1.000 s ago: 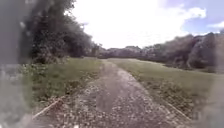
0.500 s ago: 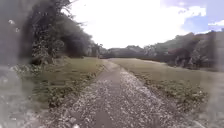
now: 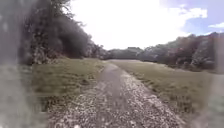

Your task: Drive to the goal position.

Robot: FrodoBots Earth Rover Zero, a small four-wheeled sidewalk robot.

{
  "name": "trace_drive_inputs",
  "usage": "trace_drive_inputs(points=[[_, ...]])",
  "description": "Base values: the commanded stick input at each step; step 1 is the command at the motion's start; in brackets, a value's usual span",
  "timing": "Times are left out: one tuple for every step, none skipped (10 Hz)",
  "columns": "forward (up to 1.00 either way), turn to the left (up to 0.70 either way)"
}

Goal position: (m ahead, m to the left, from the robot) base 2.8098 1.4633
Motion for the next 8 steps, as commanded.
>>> trace_drive_inputs(points=[[1.00, 0.00], [1.00, 0.00], [1.00, 0.00], [1.00, 0.00], [1.00, 0.00], [1.00, 0.00], [1.00, 0.00], [1.00, -0.03]])
